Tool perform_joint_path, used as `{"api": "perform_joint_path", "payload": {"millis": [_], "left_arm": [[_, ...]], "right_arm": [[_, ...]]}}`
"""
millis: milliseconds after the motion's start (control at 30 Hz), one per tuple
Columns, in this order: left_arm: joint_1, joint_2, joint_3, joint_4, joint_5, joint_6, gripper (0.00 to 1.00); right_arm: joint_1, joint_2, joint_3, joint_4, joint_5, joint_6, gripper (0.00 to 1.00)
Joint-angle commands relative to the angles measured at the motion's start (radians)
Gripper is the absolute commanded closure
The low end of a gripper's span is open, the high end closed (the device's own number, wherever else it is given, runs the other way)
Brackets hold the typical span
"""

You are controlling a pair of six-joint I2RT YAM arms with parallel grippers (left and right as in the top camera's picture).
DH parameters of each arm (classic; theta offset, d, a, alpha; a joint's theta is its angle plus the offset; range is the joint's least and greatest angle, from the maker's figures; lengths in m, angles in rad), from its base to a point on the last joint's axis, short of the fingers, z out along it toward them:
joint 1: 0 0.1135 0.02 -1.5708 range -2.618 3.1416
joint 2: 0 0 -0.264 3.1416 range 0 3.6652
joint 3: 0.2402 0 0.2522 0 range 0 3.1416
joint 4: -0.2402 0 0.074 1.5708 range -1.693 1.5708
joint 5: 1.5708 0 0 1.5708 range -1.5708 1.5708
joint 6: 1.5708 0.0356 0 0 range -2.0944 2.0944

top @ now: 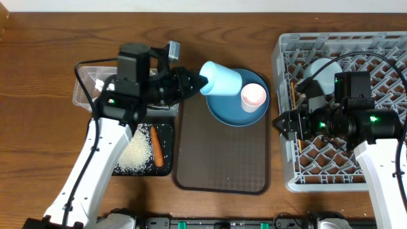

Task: Sort waste into correct bins and load items into the dishwasher rack
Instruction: 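Lift the light blue cup and carry it right toward the right gripper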

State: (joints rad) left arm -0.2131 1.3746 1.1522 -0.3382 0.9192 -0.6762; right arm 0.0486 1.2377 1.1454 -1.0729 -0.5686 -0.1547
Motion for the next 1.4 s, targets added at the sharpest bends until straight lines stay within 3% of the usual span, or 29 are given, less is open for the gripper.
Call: {"api": "perform_joint_path", "payload": {"millis": [0, 200, 567, 1367], "left_arm": [[0.031, 0.01, 0.01, -0.002, 0.38, 0.017, 0.94], [0.007, 0.01, 0.01, -0.002, 0.477, 0.017, 0.94], [-0.086, 0.01, 0.01, -0.002, 0.476, 0.036, 0.94], [-0.151, 0.01, 0.01, 0.003, 0.378, 0.039, 0.94]], "right_arm": [[-0.01, -0.002, 0.005, -0.011, -0.408, -0.247, 0.19], [-0.01, -0.002, 0.005, -0.027, -0.679, -0.418, 0.16], [-0.008, -0.002, 0.005, -0.013, -0.904, -0.505, 0.1], [0.011, -0.002, 0.005, -0.01, -0.988, -0.509, 0.25]]}}
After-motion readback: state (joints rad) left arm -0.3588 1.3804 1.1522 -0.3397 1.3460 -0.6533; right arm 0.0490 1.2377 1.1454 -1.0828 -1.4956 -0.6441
